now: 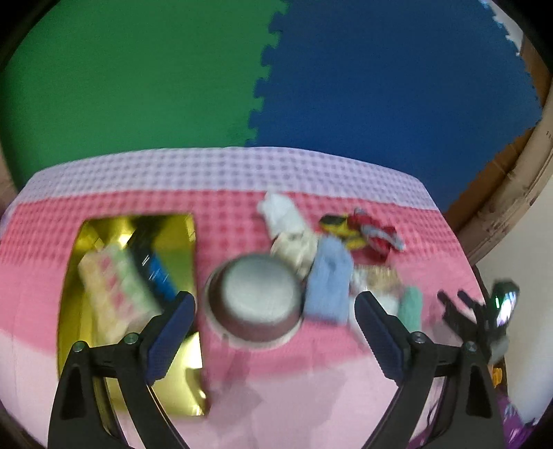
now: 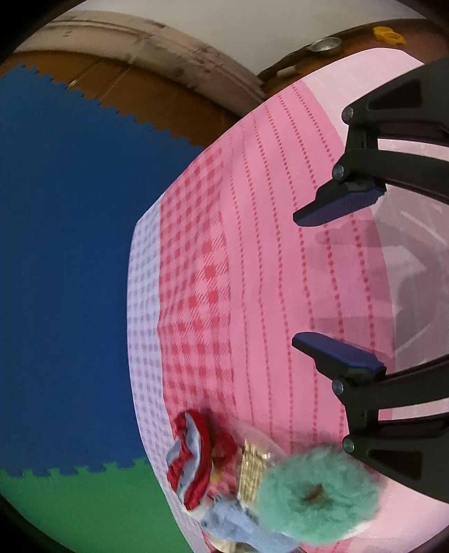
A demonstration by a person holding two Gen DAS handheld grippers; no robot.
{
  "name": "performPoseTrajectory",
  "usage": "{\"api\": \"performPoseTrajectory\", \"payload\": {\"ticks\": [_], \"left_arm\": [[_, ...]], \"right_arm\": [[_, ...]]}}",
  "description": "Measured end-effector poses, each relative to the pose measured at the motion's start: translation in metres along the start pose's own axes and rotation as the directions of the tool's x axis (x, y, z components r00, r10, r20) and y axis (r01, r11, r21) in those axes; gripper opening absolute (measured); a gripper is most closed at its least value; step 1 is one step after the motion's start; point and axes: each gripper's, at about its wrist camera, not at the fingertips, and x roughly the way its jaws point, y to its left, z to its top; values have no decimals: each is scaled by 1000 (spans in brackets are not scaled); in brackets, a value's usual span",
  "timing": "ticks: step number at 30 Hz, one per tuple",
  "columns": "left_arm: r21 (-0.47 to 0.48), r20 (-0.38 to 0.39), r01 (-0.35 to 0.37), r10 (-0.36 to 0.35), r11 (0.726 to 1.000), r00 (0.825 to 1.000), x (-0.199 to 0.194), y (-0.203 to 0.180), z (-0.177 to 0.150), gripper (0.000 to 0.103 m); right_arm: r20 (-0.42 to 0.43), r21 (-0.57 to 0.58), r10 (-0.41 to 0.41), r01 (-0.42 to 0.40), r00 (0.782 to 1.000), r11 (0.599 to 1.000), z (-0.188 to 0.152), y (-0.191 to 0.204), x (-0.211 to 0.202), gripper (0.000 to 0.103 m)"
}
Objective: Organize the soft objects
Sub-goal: 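Grasp the white sock with the left gripper and lift it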
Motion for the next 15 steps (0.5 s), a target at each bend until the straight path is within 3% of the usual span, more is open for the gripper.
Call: {"api": "performPoseTrajectory", "payload": {"ticks": [7,9,13,15], "left_arm": [[58,-153,-2,11,998,988,101,-12,71,92],[64,-190,-34,46,997,981,129,-9,81,91],[32,-258,-12,19,999,966,166,-2,89,91],[42,-278,-41,51,998,959,181,-1,91,91]], "right_arm": [[15,35,33,-34,999,999,1,-2,-2,67],[13,46,41,-42,999,998,1,-4,-4,67],[15,45,61,-61,998,997,1,-3,-3,67],[4,43,73,-73,997,996,2,-2,0,67]]}}
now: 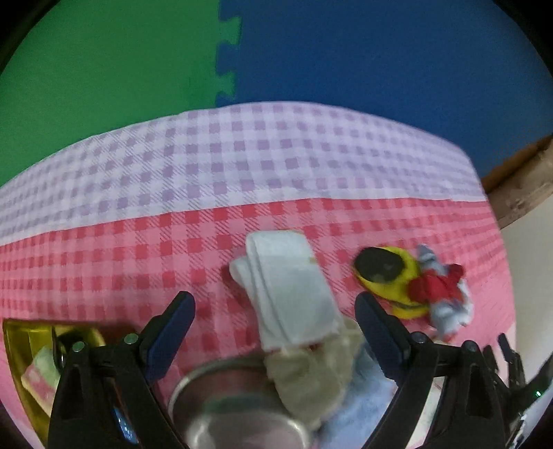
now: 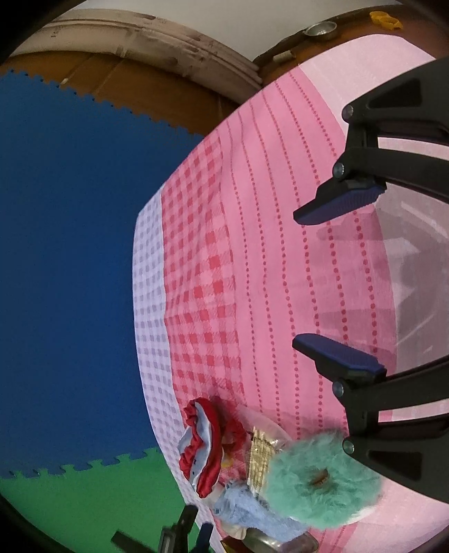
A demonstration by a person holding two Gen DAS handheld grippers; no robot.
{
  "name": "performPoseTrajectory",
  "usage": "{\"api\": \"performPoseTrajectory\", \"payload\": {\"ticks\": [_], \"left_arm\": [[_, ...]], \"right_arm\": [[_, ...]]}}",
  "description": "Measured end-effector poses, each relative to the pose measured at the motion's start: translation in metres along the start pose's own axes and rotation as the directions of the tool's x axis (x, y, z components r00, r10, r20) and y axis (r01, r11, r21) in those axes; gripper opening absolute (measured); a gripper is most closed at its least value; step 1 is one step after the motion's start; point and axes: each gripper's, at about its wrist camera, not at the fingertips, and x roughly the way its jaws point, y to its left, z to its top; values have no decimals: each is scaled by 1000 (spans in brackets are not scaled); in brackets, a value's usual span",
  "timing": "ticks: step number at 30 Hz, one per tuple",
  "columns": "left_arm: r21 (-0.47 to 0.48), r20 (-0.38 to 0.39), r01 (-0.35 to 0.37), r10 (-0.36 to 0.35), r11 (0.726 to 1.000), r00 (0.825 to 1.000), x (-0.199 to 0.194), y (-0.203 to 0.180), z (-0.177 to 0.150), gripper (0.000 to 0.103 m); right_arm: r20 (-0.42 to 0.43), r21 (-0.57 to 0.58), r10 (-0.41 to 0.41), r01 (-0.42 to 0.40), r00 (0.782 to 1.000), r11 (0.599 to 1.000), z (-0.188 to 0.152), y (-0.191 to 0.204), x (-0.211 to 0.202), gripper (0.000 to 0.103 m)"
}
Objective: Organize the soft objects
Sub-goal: 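Grasp the white sock with the left gripper and lift it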
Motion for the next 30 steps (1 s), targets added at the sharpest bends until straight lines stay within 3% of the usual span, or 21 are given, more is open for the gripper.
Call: {"api": "performPoseTrajectory", "payload": {"ticks": [8,9,10,11,12,16,18,20,23,30], "left_arm": [[35,-51,-60,62,998,997,34,-8,10,88],[42,-48,-35,37,999,998,37,-9,8,68],[41,-51,-2,4,999,999,40,-9,7,32],[24,-49,33,-31,999,998,41,-8,6,29],[6,-28,37,-37,999,999,39,-7,5,19],[5,42,8,-8,1000,999,25,-17,-4,17],[-17,97,52,-50,999,994,5,-19,-8,18],[-20,147,39,-35,999,989,-15,-22,-13,18],[-22,214,82,-75,996,974,-51,-30,-27,18],[16,237,117,-117,993,964,-106,-41,-91,19]], "right_arm": [[-26,7,27,-26,999,1000,0,0,6,67],[-28,9,27,-27,999,1000,0,0,6,67],[-30,9,27,-27,999,1000,0,0,7,67],[-34,9,27,-27,999,1000,1,1,8,67],[-38,9,27,-26,999,1000,1,1,9,67],[-53,4,24,-24,998,1000,1,3,13,67],[-52,11,27,-27,998,1000,1,2,13,67],[-54,19,35,-34,998,999,1,1,13,67],[-49,24,42,-41,998,999,0,0,12,67],[11,65,152,-153,988,986,-1,-10,0,67]]}}
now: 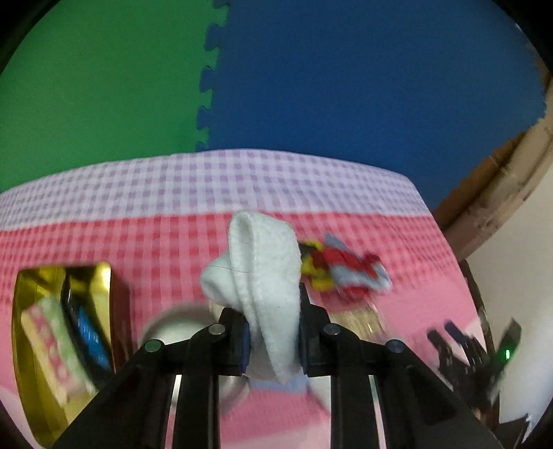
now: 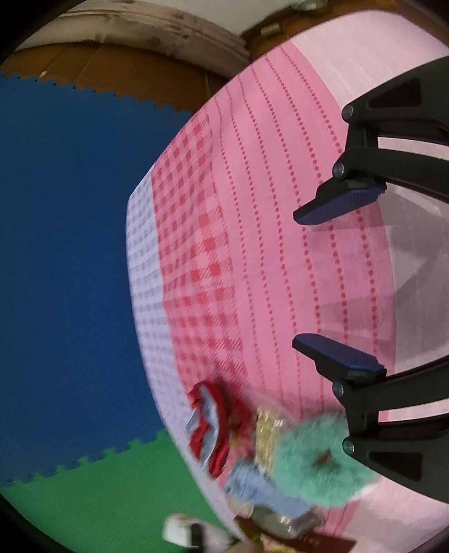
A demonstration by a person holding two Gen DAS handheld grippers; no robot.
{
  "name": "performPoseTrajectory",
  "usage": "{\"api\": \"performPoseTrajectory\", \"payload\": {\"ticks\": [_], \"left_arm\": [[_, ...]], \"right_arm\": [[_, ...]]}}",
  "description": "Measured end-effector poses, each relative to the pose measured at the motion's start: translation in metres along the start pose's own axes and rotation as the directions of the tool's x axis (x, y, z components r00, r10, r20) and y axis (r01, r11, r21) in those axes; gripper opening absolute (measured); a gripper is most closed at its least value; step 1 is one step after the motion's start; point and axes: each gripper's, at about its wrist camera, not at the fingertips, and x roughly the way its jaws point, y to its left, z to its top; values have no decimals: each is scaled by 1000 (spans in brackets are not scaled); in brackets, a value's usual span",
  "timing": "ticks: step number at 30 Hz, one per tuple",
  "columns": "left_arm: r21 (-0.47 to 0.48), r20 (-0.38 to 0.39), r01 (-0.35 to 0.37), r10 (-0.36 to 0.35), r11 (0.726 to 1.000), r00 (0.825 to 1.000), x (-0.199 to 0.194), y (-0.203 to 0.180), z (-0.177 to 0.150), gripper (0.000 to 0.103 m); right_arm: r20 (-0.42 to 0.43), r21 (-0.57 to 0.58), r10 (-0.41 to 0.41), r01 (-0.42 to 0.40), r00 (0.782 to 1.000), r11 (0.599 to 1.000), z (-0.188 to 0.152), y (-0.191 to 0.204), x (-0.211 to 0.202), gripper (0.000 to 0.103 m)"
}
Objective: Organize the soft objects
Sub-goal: 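Grasp the white sock with the left gripper and lift it, then carry the white sock toward the tin box while the right gripper grasps the green scrunchie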
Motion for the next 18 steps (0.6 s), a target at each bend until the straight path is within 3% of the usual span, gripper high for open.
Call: {"api": "performPoseTrajectory", "payload": {"ticks": [3,7,13,18], "left_arm": [[-11,-15,33,-33,999,999,-17,-7,-30,19],[-9,-7,33,-33,999,999,-40,-12,-68,20],[-52,5,46,-46,998,999,-72,-4,-113,20],[-81,-6,37,-38,996,999,-82,-1,-134,21]], "right_arm": [[17,16,120,-121,993,993,-3,-2,-12,67],[-27,13,316,-316,948,949,-8,17,-26,67],[-64,-103,401,-406,914,908,-9,70,-37,67],[-99,-111,399,-408,912,906,-11,86,-26,67]]}}
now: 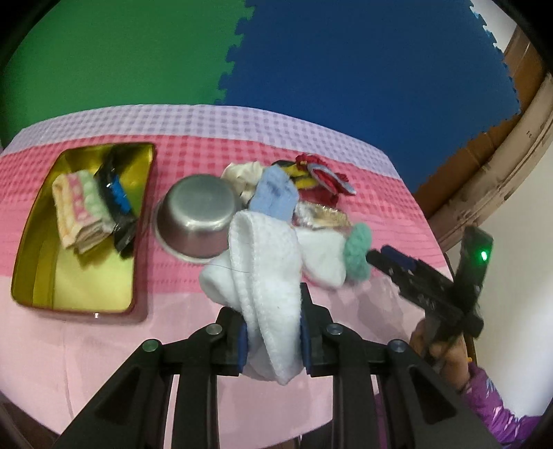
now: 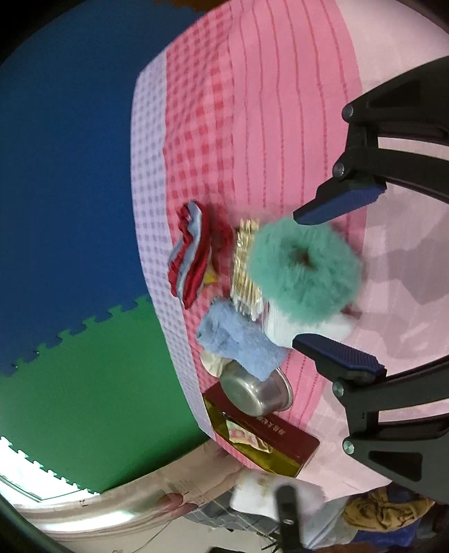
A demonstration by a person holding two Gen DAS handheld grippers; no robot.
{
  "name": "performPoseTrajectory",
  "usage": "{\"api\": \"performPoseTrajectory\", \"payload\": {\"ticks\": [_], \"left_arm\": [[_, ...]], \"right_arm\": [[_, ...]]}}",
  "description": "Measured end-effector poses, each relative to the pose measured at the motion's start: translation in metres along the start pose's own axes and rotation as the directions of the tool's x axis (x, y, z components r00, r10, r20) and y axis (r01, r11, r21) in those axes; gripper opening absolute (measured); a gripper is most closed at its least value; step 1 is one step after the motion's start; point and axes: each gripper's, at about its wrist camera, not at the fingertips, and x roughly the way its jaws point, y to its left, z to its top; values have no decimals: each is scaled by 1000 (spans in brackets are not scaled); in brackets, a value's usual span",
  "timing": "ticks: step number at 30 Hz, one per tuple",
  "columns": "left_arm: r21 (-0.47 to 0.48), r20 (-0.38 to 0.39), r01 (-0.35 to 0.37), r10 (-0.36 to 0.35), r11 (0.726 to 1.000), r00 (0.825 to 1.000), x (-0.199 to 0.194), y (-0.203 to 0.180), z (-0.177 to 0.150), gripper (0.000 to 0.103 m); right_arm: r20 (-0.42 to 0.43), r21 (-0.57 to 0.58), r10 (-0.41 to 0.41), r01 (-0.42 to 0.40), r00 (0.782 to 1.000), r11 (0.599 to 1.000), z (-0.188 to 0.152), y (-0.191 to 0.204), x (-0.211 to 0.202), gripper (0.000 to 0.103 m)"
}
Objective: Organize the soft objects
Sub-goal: 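Carry the white sock toward the tin box while the right gripper grasps the green scrunchie, then lower the white sock into the tin box and open the left gripper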
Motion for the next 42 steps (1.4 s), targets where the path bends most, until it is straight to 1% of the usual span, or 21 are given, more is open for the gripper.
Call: {"api": "performPoseTrajectory", "payload": {"ticks": [2,7,11,12,13,14,15,17,20,24,26,27,31,32,37,39,41,42], "left_arm": [[3,0,-9,9,1000,1000,-5,1,-8,21],[2,-3,-20,20,1000,1000,-8,5,-11,22],[5,3,-18,18,1000,1000,-9,4,-11,22],[6,5,-19,18,1000,1000,-10,4,-12,22],[7,7,-19,19,1000,1000,-10,5,-12,22],[4,11,-20,20,1000,1000,-12,6,-13,22],[-2,13,-21,22,1000,1000,-12,7,-13,22],[-19,20,-24,24,1000,999,-16,11,-15,22],[-49,40,-36,38,998,998,-27,22,-21,22],[-80,64,-87,93,993,994,-46,42,-25,22],[-94,83,-129,137,987,987,-58,56,-25,22],[-100,87,-138,146,985,985,-60,60,-24,22],[-131,111,-205,220,970,969,-73,90,-17,22],[-133,111,-228,243,965,964,-74,98,-13,22],[-105,108,-286,297,953,949,-64,120,4,22],[-78,103,-291,298,954,949,-55,125,9,23],[-62,87,-317,322,946,943,-44,132,13,23],[-54,79,-318,322,946,944,-39,135,15,23]], "right_arm": [[-17,-1,-17,17,1000,1000,2,3,11,67],[-73,20,-42,43,996,999,2,-2,31,67],[-86,32,-46,49,995,998,-1,-7,37,67],[-87,42,-31,35,996,998,-3,-9,38,67],[-88,49,-16,20,996,999,-3,-10,38,53],[-91,48,-22,27,996,998,-5,-11,38,37],[-102,39,-60,64,993,997,-6,-12,39,22],[-85,59,-41,46,996,997,-6,-15,34,17],[-48,57,-50,53,998,997,-6,-15,17,16],[-12,39,-53,53,999,998,-7,-10,-3,16],[7,36,-44,44,999,998,-9,-7,-15,16],[16,32,-43,43,999,999,-10,-4,-20,16],[50,19,-23,22,998,1000,-11,6,-41,16],[56,17,-16,15,998,1000,-11,8,-45,16],[87,-2,13,-13,996,1000,-4,24,-59,16],[96,-13,19,-18,995,1000,-1,30,-63,16],[97,-25,25,-23,995,999,0,35,-64,16],[97,-30,25,-22,995,999,0,38,-65,16]]}}
